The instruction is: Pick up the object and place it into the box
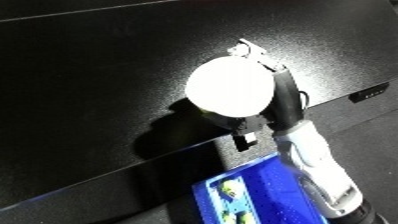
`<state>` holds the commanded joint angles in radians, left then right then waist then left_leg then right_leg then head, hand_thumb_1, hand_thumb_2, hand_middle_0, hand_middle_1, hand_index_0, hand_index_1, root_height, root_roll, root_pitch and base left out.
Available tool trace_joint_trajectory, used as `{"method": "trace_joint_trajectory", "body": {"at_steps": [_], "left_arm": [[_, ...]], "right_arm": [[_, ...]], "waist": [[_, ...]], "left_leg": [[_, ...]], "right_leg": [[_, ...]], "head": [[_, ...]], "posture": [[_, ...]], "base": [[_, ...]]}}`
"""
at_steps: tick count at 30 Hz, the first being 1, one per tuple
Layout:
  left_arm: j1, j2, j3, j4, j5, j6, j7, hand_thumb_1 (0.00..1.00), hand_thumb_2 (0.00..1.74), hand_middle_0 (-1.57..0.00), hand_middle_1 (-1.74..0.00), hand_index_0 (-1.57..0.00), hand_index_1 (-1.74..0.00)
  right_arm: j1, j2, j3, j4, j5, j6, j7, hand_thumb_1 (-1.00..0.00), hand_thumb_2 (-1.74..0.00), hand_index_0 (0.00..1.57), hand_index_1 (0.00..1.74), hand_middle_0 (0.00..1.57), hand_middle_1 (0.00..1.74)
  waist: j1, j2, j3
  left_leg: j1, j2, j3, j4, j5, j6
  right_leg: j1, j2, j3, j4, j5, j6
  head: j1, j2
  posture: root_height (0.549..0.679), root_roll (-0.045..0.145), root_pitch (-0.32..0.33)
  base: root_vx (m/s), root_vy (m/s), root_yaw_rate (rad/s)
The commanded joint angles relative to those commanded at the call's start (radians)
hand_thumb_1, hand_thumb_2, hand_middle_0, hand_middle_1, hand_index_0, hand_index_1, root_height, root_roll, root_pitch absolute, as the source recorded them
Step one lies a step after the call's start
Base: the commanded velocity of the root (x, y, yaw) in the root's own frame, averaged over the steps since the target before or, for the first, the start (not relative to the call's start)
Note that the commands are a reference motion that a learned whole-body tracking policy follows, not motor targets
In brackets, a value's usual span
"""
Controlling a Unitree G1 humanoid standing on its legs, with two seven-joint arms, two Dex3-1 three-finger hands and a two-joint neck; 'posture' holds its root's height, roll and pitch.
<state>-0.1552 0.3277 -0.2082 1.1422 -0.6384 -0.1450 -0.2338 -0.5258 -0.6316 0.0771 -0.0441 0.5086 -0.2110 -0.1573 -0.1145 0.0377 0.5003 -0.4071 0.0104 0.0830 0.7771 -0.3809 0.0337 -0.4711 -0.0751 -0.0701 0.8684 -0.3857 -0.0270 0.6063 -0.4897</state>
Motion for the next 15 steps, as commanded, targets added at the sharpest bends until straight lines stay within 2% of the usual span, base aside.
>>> {"method": "trace_joint_trajectory", "body": {"at_steps": [6,9,12,15], "left_arm": [[0.018,-0.019,0.025,0.01,-0.036,-0.031,-0.006,0.0,0.0,0.0,0.0,0.0,0.0],[0.022,-0.022,0.038,0.009,-0.05,-0.032,-0.005,0.0,0.0,0.0,0.0,0.0,0.0],[0.034,-0.022,0.054,0.016,-0.067,-0.043,-0.012,0.0,0.0,0.0,0.0,0.0,0.0],[0.054,-0.021,0.075,0.012,-0.088,-0.056,-0.017,0.0,0.0,0.0,0.0,0.0,0.0]], "right_arm": [[0.143,-0.003,-0.136,-0.055,0.005,-0.123,-0.079,-0.9,-1.57,1.41,1.57,1.41,1.57],[0.206,-0.004,-0.191,-0.072,0.005,-0.15,-0.092,-0.9,-1.57,1.41,1.57,1.41,1.57],[0.279,-0.009,-0.241,-0.075,0.003,-0.187,-0.106,-0.9,-1.57,1.41,1.57,1.41,1.57],[0.358,0.001,-0.298,-0.061,0.031,-0.266,-0.144,-0.9,-1.57,1.41,1.57,1.41,1.57]], "waist": [[-0.053,0.0,0.001],[-0.077,0.001,0.002],[-0.1,-0.001,0.005],[-0.12,-0.006,0.007]], "left_leg": [[0.017,0.007,0.027,-0.006,-0.014,0.0011],[0.025,0.01,0.042,-0.011,-0.018,0.0022],[0.031,0.012,0.055,-0.011,-0.025,0.0036],[0.038,0.016,0.066,-0.009,-0.034,0.0097]], "right_leg": [[0.0,0.0168,0.019,-0.006,0.0,0.0069],[-0.003,0.0259,0.028,-0.006,-0.001,0.0085],[-0.004,0.0351,0.038,-0.004,-0.002,0.0087],[-0.009,0.0472,0.047,-0.002,-0.005,0.0089]], "head": [[0.035,0.021],[0.07,0.029],[0.086,0.08],[0.1,0.116]], "posture": [[0.626,0.066,0.004],[0.626,0.067,0.006],[0.626,0.066,0.007],[0.625,0.065,0.011]], "base": [[-0.016,0.058,-0.123],[-0.009,0.068,-0.134],[0.002,0.058,-0.172],[-0.002,0.035,-0.153]]}}
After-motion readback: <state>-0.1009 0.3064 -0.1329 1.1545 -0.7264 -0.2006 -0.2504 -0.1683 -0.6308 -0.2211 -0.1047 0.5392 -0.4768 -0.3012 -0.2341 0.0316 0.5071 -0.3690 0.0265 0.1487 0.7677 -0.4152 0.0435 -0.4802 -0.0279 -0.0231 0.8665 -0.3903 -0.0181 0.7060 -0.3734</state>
